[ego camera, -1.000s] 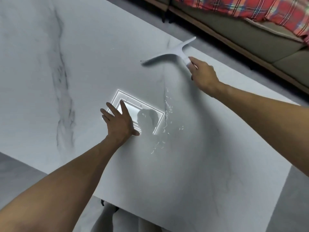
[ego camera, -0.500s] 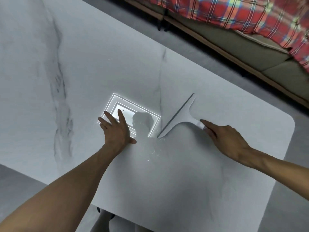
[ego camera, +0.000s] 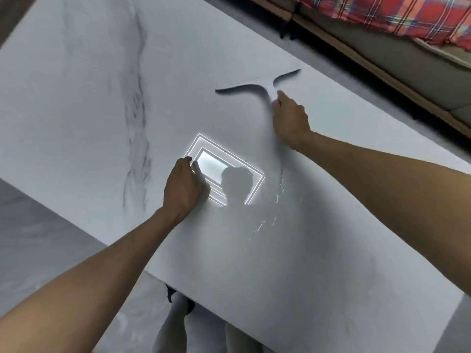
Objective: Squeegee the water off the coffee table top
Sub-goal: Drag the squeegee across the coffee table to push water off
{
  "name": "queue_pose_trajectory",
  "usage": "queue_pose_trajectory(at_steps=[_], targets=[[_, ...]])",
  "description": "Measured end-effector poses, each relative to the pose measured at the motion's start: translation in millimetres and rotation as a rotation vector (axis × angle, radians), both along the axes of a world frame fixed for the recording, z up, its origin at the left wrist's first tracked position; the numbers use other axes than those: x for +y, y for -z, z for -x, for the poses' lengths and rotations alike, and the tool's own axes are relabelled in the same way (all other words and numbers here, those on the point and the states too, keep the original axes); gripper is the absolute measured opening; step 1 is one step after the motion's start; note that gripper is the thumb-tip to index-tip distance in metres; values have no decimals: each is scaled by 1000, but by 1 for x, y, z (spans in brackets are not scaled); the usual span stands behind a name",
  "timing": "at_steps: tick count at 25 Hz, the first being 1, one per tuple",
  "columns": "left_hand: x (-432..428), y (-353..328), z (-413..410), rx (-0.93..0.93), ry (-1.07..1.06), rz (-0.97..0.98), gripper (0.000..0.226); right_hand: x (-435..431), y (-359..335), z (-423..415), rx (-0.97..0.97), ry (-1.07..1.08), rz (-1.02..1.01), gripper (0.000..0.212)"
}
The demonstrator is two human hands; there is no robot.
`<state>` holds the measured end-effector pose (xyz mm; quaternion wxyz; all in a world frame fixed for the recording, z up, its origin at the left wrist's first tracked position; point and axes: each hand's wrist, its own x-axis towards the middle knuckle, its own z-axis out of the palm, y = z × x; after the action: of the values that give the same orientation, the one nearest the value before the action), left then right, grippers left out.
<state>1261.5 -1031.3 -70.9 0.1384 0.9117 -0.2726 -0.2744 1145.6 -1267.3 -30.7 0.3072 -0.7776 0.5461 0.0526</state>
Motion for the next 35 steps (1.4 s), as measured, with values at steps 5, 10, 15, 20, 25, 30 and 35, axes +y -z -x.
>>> queue_pose_trajectory(at_steps=[5, 10, 15, 20, 25, 30, 35], targets=[[0, -1, -2, 26, 103, 37, 34, 63, -3, 82, 65, -405, -54, 42], [-28, 8, 33, -81, 367, -90, 68, 54, -29, 220, 282, -387, -85, 42], [-80, 29, 82, -76, 445, -194, 124, 15, -58, 277, 229, -165, -100, 39], [-97, 48, 100, -149, 480, -246, 123, -67, -11, 209, -53, 153, 35, 43], [-100, 52, 97, -151, 502, -270, 123, -50, 9, 192, 80, 167, 33, 38], [-99, 52, 95, -147, 497, -262, 124, 51, -35, 278, 158, 81, -100, 45], [-103, 49, 96, -114, 501, -281, 122, 60, -65, 316, 164, 228, -171, 48]])
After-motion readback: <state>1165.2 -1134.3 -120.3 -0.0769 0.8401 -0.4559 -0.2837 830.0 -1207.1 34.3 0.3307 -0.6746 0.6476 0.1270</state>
